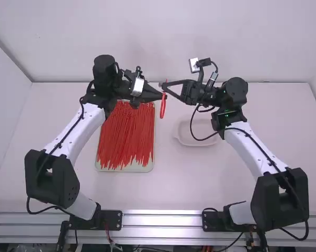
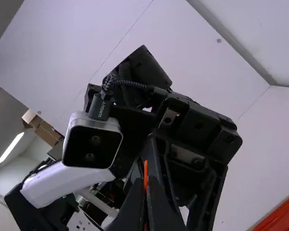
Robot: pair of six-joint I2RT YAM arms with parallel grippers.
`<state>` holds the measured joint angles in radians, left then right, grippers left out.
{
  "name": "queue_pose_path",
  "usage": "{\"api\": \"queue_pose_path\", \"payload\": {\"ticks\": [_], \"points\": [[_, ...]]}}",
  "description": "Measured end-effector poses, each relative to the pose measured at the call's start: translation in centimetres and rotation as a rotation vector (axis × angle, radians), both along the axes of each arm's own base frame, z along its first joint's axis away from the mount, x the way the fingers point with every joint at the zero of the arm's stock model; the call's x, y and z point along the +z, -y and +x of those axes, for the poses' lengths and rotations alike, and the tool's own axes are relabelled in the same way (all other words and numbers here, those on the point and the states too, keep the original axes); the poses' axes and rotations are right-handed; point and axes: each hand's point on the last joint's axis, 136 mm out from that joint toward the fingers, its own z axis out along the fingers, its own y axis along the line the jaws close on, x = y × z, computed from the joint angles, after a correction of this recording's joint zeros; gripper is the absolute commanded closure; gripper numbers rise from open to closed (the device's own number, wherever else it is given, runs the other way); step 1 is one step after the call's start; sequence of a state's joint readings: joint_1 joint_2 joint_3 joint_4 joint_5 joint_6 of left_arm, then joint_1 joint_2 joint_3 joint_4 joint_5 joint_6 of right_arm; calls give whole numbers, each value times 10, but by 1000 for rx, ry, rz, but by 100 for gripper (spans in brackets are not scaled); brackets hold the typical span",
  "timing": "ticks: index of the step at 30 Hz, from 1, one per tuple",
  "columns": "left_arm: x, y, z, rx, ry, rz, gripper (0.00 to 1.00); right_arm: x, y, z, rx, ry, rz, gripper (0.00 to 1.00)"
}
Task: Fasten the cable tie
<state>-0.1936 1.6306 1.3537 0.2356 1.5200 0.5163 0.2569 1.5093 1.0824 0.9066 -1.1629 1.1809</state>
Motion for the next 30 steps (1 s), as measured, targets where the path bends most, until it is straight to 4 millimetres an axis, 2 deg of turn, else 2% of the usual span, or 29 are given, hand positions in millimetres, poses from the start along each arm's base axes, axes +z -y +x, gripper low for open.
{"api": "queue_pose_path", "payload": {"ticks": [6,11,17,22,30], "points": [[-11,-1,-4,-13,-68,11,98,-3,0,-1,22,0,-5,100],[-31,-2,-9,-23,-139,22,98,-1,3,0,20,9,1,100],[-65,-3,-18,-32,-246,39,98,5,8,0,14,33,13,100],[-84,-5,-25,-42,-314,48,98,5,12,2,6,17,16,100],[-96,-6,-31,-49,-379,57,98,5,15,4,-2,9,17,100]]}}
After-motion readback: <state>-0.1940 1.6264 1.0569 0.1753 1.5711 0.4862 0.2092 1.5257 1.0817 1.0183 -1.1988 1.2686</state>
